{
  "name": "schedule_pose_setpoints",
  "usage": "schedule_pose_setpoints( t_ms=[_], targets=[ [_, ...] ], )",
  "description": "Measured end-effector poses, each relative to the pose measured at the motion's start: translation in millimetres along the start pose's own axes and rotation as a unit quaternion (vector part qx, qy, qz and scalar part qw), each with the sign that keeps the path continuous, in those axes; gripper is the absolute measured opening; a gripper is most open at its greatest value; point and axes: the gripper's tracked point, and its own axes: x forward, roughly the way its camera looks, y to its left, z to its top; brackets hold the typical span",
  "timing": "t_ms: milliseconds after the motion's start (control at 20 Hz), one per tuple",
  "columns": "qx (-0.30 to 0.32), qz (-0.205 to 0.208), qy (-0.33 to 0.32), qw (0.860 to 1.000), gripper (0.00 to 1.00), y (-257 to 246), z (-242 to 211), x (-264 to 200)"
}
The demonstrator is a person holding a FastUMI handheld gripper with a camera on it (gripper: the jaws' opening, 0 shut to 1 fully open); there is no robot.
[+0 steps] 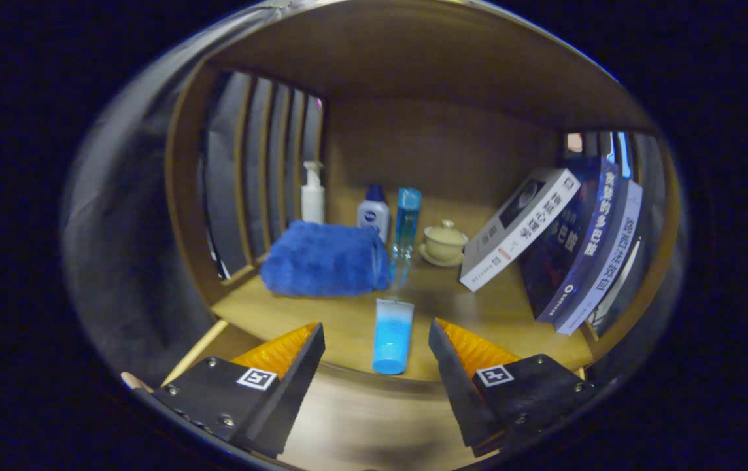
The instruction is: Pull open the drawer, take out the items inside it, and place them on the countertop above the cabinet.
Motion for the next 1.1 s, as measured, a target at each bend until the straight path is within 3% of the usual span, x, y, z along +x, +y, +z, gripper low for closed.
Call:
schedule_pose_setpoints(
  t_ms=[250, 550, 900, 1100],
  targets=[
    [-0.001, 0.037, -0.08, 0.996, 0.95, 31.6, 7.6, -85.4],
    [-0.005, 0.047, -0.127, 0.991, 0.96, 56.0, -44.7, -154.2],
    [-0.007, -0.02, -0.177, 0.984, 0.97, 41.3, -102.4, -205.8],
    [-0.003, -0.032, -0.134, 0.991, 0.97, 40.8, -148.5, -204.1]
  ],
)
